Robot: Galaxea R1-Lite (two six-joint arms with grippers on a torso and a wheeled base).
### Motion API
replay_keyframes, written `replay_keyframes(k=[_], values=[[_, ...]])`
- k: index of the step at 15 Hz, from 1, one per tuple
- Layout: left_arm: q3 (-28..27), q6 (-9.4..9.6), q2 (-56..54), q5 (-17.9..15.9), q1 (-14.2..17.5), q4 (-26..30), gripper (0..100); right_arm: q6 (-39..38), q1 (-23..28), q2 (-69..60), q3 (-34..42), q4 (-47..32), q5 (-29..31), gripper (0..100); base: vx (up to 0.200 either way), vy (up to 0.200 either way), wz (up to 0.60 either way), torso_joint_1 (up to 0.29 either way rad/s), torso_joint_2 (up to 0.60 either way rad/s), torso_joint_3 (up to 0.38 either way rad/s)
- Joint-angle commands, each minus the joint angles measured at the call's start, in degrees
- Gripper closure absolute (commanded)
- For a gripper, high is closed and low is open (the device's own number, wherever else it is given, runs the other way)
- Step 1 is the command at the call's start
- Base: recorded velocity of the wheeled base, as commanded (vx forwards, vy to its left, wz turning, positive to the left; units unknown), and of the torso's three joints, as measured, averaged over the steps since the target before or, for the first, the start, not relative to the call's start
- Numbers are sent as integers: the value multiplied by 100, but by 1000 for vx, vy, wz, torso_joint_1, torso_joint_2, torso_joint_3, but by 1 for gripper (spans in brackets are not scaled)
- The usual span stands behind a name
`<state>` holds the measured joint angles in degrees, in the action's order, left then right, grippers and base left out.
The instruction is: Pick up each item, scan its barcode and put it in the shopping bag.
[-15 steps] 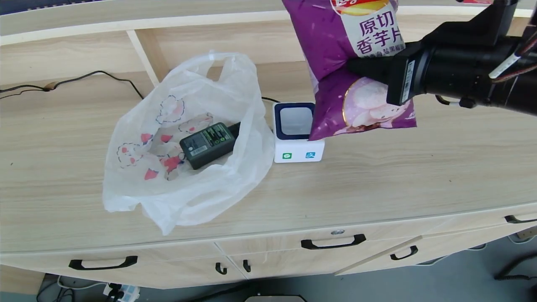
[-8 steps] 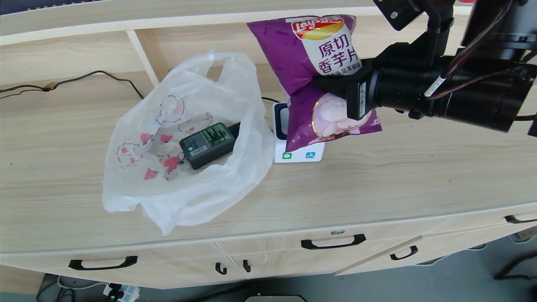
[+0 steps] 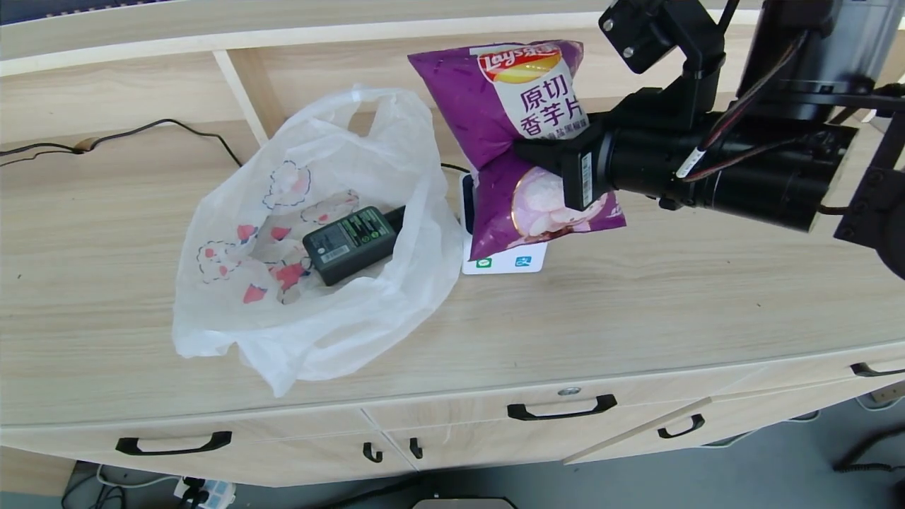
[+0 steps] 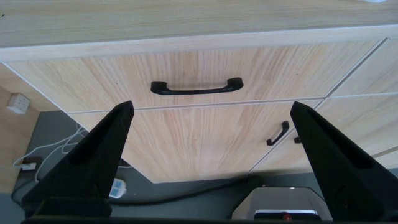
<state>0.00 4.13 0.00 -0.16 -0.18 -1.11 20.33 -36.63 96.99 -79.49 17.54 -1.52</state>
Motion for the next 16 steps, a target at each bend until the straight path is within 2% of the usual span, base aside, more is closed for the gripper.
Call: replay_keyframes(k=[1,4,8,9,11,13,14,16], values=[[0,0,0,-2,1,-3,0,6,-2,92,92,144,12,100,0,0,0,0,0,0],[0,0,9,-2,1,-3,0,6,-11,-13,180,162,12,100,0,0,0,0,0,0],[0,-9,9,-2,1,-3,0,6,-81,-1253,874,109,108,100,0,0,0,0,0,0],[0,0,0,-2,1,-3,0,14,-90,-1701,1147,21,328,100,0,0,0,0,0,0],[0,-9,9,-2,1,-3,0,-12,-107,-2536,1595,-576,609,100,0,0,0,0,0,0],[0,-9,9,-2,1,-3,0,-302,-116,-3441,1920,-1789,926,100,0,0,0,0,0,0],[0,-18,9,-2,1,5,0,-355,-116,-3590,2008,-1904,917,100,0,0,0,0,0,0],[0,-27,9,-2,1,5,0,-522,-107,-3775,2157,-1904,943,100,-200,0,0,2,2,2]])
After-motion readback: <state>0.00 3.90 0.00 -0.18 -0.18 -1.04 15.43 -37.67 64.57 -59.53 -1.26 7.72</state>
